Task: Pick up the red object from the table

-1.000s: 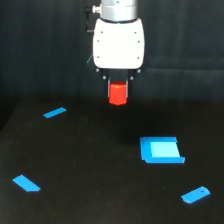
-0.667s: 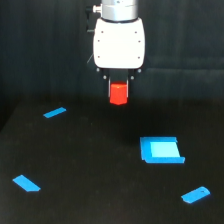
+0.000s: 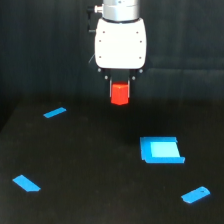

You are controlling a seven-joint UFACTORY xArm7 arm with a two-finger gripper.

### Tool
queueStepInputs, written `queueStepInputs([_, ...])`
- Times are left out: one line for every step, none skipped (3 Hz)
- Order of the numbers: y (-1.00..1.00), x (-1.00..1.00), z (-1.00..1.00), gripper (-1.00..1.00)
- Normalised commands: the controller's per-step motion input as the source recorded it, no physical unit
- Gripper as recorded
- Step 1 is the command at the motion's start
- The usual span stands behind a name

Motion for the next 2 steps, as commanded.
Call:
queueStepInputs([0.11, 0.05, -0.05, -0.95])
queueStepInputs([0.08, -0.03, 0.07, -1.00])
